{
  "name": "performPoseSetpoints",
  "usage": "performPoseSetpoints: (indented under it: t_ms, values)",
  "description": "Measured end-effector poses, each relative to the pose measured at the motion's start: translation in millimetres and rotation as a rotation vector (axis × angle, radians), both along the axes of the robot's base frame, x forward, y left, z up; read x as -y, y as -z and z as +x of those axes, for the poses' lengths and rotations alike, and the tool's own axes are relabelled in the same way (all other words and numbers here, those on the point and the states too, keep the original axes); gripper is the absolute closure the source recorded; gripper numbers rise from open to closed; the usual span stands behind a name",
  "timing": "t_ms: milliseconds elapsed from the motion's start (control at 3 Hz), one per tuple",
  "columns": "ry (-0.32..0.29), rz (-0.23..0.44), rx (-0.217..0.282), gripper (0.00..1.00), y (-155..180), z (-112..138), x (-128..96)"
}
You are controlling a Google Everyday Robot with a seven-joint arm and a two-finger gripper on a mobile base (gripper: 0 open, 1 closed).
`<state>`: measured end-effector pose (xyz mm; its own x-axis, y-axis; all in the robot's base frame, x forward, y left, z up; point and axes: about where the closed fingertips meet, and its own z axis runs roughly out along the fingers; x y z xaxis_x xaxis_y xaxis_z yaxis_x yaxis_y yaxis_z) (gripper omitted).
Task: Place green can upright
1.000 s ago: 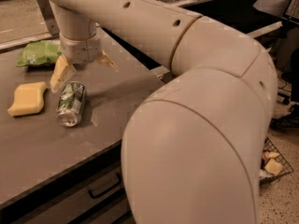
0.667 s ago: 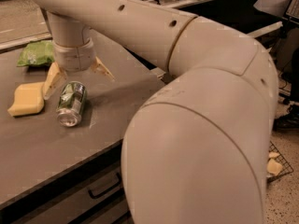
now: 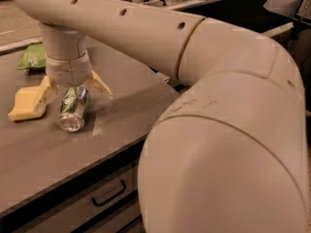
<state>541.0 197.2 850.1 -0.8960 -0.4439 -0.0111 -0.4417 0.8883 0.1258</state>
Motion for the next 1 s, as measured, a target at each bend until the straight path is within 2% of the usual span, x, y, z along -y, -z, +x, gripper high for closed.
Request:
performPoseSetpoints:
  t_ms: [333, 667, 1000]
  values:
    - [0.015, -0.04, -0.001, 0.18, 6.0, -6.1, -3.1]
    - [0.035, -0.087, 0.02, 0.41, 10.9, 8.4, -3.2]
    - [0.065, -0.108, 0.06, 0.56, 8.4, 23.1, -2.7]
